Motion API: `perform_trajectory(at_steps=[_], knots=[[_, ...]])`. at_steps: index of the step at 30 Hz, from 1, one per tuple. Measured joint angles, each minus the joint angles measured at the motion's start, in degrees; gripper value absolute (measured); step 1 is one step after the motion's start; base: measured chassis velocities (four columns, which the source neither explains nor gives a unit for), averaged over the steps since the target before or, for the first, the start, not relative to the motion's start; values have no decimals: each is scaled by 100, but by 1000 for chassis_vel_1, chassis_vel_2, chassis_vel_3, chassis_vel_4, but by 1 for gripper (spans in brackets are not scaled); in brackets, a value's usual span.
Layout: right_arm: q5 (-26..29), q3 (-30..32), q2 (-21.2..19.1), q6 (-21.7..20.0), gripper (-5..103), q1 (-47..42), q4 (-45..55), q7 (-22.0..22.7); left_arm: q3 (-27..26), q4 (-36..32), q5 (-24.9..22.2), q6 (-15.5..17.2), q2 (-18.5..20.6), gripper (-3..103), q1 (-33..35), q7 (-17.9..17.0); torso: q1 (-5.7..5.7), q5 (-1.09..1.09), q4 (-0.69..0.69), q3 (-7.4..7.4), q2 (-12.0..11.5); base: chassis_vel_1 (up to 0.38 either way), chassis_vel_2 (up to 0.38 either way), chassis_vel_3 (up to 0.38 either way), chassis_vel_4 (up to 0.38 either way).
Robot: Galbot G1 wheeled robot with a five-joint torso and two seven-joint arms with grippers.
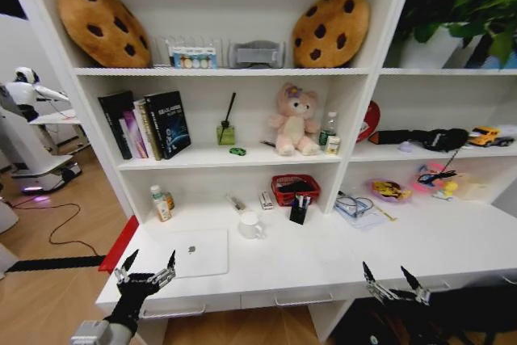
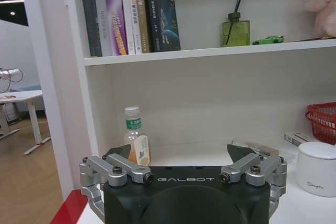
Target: Organize the objects on the table.
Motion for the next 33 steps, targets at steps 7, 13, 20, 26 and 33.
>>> perform_trajectory(at_steps=[7, 13, 20, 26, 33], knots=[[0, 2, -3, 0, 100, 2, -1, 0, 4, 0, 0, 0, -2, 100, 0, 0, 5, 5, 1, 3, -3, -9, 13, 19, -5], [0, 2, -2, 0, 100, 2, -1, 1, 5, 0, 0, 1, -2, 100, 0, 1, 2, 0, 2, 2, -2, 74, 41, -48, -47], [0, 0, 0, 0, 100, 2, 0, 1, 0, 0, 0, 0, 0, 100, 0, 0, 2, -5, 0, 1, -1, 162, 165, -189, -143], [0, 0, -1, 0, 100, 2, 0, 0, 0, 0, 0, 0, -1, 100, 0, 0, 2, 1, 2, 2, -2, 25, 3, -32, -11], [0, 0, -2, 0, 100, 2, -1, 1, 3, 0, 0, 0, -2, 100, 0, 0, 5, 2, 2, 3, -4, -19, -71, 16, 69]])
